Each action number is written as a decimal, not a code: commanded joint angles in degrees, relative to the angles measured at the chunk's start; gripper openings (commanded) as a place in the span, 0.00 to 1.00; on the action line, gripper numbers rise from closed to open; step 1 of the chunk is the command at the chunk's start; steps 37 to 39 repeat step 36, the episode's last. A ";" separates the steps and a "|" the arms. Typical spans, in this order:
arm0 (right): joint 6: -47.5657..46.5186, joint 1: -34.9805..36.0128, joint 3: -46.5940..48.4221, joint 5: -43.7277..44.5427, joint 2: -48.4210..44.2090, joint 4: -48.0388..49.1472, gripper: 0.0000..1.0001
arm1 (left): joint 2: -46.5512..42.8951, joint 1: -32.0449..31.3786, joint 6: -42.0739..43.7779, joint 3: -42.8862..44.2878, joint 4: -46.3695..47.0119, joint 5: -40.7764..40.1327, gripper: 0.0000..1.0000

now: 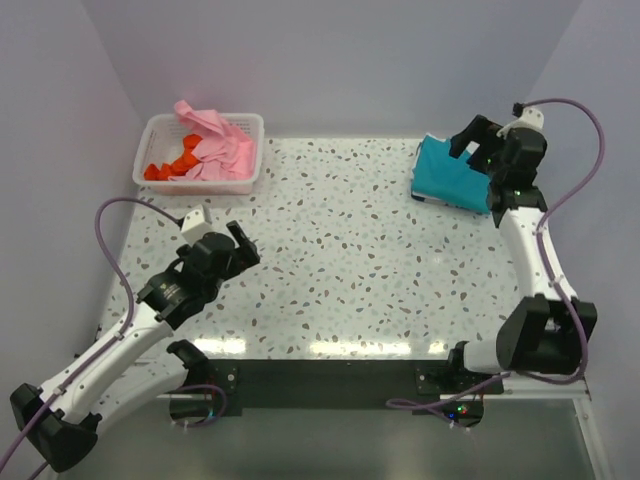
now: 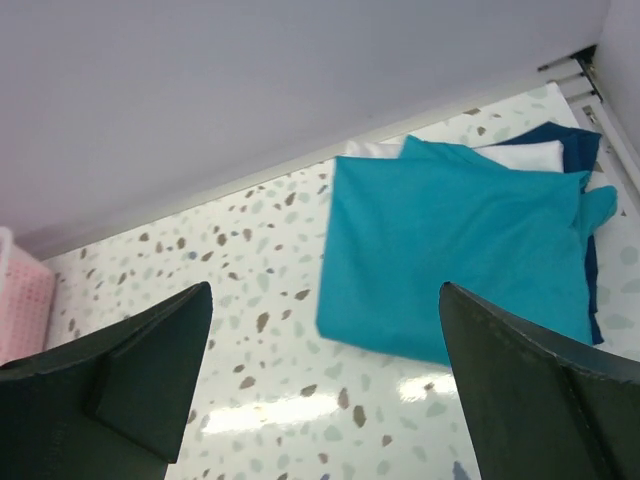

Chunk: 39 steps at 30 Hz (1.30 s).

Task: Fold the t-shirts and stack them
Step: Reset both grippers

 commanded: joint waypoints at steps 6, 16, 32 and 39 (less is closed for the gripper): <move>-0.29 13.36 -15.11 6.50 -23.95 -14.74 0.99 | -1.46 0.35 1.07 -0.29 -1.02 -1.20 1.00; 1.84 16.26 -31.05 -0.63 -35.31 -23.28 0.99 | -1.90 0.35 0.02 0.23 -2.86 -3.84 1.00; 2.10 16.26 -37.47 -0.46 -41.46 -20.47 0.99 | -2.08 0.35 -5.25 -0.03 -7.70 -5.25 1.00; 2.01 16.18 -37.83 -0.20 -42.78 -20.12 0.99 | -1.73 0.35 -5.78 0.41 -8.05 -4.81 1.00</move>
